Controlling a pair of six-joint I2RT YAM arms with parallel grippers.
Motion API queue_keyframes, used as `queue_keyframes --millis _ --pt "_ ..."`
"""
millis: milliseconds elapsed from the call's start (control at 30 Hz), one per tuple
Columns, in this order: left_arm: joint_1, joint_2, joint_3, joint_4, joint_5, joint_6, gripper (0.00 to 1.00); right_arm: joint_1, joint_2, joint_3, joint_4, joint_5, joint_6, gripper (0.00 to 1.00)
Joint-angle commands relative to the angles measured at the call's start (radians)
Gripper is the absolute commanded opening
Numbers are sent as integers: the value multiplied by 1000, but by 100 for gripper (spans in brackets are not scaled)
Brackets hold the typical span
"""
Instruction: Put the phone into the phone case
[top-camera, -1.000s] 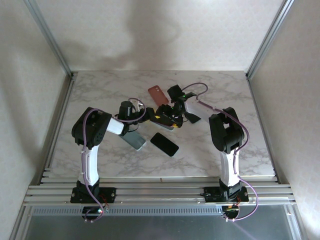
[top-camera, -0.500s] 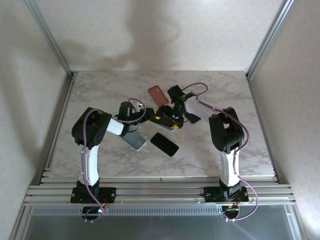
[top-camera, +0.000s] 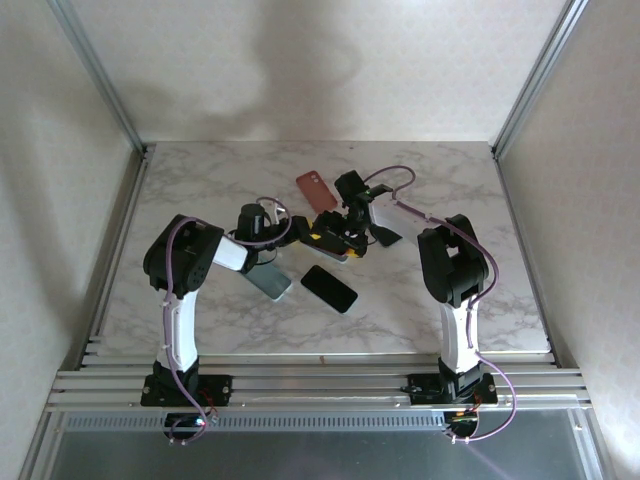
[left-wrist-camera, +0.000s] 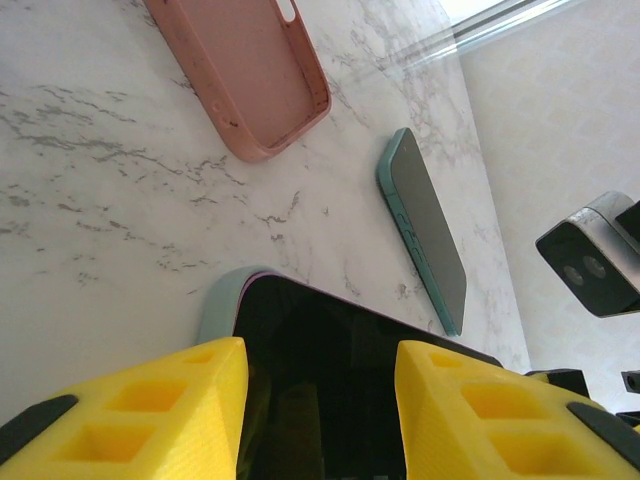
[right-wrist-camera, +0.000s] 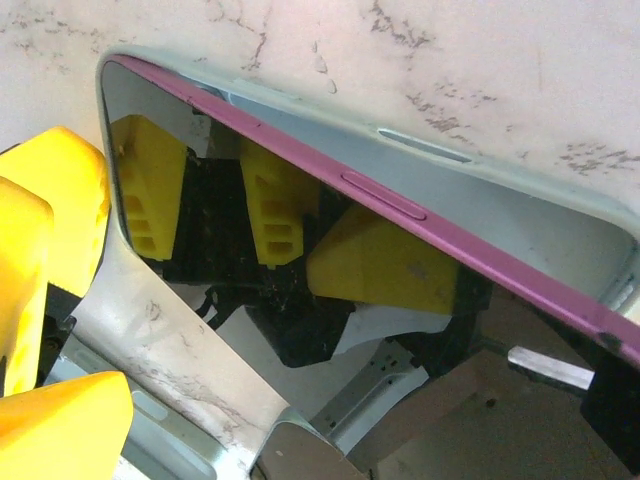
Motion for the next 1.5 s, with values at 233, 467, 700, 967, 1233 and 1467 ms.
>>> queue_keyframes --millis 233,467,700,967,1233,1467 --pt "-25 15 -21 18 48 -27 43 17 -9 23 -48 37 -15 98" --pt "-25 19 -25 30 54 -32 42 18 1 40 -67 42 -16 99" --pt "-25 20 -28 39 54 -34 42 20 -5 34 -75 49 -17 99" --pt "-25 27 -31 61 54 -43 43 21 -8 36 -83 54 -15 99" --pt "-25 28 -37 74 56 -50 43 23 -9 36 -91 57 -17 99" --pt "-26 27 -43 82 55 -53 43 23 -14 34 -93 63 -17 99"
